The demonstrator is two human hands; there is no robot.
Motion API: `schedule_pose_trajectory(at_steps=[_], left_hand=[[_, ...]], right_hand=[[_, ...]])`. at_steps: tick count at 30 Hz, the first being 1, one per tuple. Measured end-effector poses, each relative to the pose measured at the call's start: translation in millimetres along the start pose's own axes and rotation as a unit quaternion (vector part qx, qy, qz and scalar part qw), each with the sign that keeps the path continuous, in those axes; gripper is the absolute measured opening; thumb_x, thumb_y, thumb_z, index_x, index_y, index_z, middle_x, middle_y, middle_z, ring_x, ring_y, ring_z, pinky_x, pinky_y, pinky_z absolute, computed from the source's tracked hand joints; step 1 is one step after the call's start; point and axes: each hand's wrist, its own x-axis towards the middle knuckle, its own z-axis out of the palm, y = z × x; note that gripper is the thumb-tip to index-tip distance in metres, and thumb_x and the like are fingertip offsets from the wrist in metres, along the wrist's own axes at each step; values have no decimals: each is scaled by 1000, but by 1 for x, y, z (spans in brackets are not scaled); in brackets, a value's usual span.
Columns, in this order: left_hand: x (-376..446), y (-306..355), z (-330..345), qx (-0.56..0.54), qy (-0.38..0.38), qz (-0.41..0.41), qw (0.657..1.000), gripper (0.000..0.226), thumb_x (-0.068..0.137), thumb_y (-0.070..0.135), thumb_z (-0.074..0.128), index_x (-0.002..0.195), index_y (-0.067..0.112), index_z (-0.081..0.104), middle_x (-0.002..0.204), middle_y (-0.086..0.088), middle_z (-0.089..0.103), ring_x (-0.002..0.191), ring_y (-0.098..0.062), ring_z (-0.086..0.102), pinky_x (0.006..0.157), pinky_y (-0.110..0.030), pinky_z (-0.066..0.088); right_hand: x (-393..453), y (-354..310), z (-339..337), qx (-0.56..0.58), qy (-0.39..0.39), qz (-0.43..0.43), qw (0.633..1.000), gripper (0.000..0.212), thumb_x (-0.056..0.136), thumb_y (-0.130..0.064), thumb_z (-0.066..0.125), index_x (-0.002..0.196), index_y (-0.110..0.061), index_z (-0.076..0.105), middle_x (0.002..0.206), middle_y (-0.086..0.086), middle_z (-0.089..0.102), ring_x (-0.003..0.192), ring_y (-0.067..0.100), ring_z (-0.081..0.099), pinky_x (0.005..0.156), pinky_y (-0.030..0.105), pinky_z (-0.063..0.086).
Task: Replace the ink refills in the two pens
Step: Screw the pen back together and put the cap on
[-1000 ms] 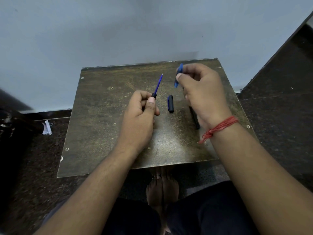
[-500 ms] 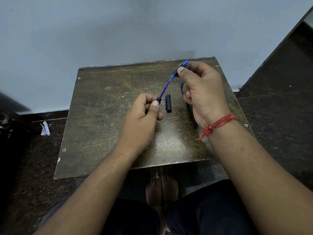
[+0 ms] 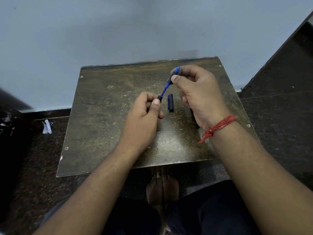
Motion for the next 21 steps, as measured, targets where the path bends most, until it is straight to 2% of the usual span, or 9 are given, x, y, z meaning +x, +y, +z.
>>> schedule_pose_trajectory(at_steps=[6, 8, 12, 15, 18, 21], left_hand=[[-1, 3, -1, 1, 18, 3, 1000, 20, 107, 23, 45, 91, 29, 54, 71, 8, 62, 52, -4, 44, 52, -24, 39], [-1, 3, -2, 2, 19, 1, 1000, 20, 107, 23, 45, 91, 28, 54, 71, 7, 62, 51, -3, 43, 51, -23, 37], [-1, 4, -2, 9, 17, 3, 1000, 19, 107, 22, 45, 92, 27, 54, 72, 7, 62, 51, -2, 43, 54, -25, 36], [-2, 4, -2, 11, 18, 4, 1000, 20, 107, 21, 45, 91, 27, 54, 72, 7, 62, 50, 0, 42, 54, -24, 34], [-2, 4, -1, 12, 22, 7, 1000, 20, 107, 18, 45, 91, 26, 55, 70, 7, 61, 46, 2, 42, 50, -16, 34], [-2, 4, 1, 15, 19, 11, 1000, 20, 107, 17, 46, 92, 25, 56, 67, 9, 61, 44, 3, 45, 46, -10, 34]], right_hand=[[-7, -2, 9, -29, -66, 27, 997, 8, 90, -6, 66, 92, -12, 69, 80, 15, 60, 41, 1, 41, 39, 17, 34], [-7, -2, 8, -23, -71, 37, 996, 7, 90, -6, 66, 95, -10, 69, 76, 11, 61, 41, 2, 41, 38, 16, 33], [-8, -3, 6, -24, -90, 42, 995, 6, 91, -5, 66, 94, -9, 69, 60, -9, 61, 39, 1, 43, 38, 15, 33], [-9, -3, 7, -25, -95, 50, 994, 5, 91, -6, 66, 93, -10, 68, 57, -11, 62, 39, 0, 43, 38, 15, 33], [-9, -3, 7, -31, -100, 59, 993, 4, 91, -8, 66, 91, -11, 67, 63, -7, 64, 40, 2, 42, 38, 16, 33], [-8, -2, 7, -38, -100, 60, 992, 9, 91, -10, 67, 84, -13, 62, 75, 10, 63, 40, 3, 42, 37, 16, 33]])
